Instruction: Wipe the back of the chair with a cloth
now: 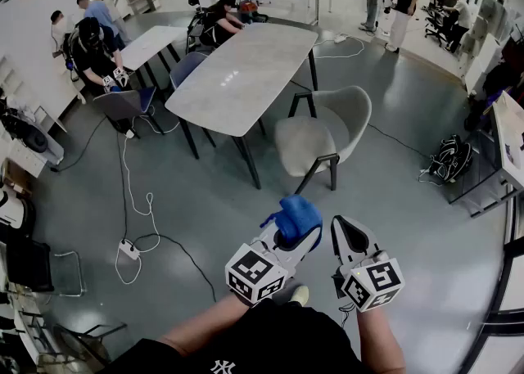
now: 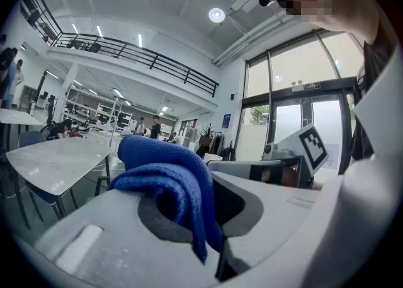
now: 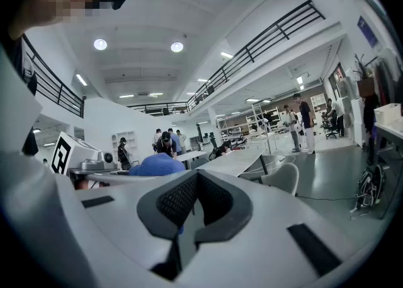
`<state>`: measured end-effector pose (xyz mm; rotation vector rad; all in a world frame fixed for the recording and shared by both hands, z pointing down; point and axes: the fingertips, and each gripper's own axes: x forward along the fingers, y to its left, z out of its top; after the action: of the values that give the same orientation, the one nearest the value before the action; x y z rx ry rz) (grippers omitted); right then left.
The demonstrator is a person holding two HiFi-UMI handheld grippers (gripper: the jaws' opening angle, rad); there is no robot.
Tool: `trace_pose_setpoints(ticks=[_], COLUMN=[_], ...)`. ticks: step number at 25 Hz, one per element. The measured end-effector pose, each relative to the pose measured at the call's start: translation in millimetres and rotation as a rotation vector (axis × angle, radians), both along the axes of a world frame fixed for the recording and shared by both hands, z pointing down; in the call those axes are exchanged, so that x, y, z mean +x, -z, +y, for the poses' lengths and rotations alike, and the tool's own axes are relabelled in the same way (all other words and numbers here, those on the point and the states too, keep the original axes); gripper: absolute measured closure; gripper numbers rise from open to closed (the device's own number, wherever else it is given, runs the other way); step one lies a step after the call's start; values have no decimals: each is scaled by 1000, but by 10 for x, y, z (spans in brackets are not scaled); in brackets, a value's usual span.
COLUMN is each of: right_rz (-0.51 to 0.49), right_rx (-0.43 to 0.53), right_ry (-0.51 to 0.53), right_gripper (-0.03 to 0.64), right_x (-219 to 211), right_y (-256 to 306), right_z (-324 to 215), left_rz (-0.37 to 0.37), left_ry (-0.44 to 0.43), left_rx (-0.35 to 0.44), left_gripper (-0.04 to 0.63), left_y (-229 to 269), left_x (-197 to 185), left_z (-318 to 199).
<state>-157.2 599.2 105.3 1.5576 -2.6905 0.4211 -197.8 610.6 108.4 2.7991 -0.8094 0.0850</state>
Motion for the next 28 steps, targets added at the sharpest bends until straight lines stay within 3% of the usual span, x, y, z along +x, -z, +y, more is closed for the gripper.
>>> trace_pose_setpoints(ticks=[17, 23, 28], right_rz=[-18, 64, 37], right_rx=[34, 72, 64], right_ry=[17, -7, -57], right_gripper=[604, 604, 604], right_x=[175, 274, 446], right_y=[19, 1, -13], right_z=[-7, -204, -423], left_rz=[-45, -73, -71], left_ry=[22, 56, 68], left_rx=[11, 3, -5], left_gripper=[535, 535, 535], left_y=[-121, -218, -227], left_x=[213, 298, 415], left_z=[-33, -211, -456])
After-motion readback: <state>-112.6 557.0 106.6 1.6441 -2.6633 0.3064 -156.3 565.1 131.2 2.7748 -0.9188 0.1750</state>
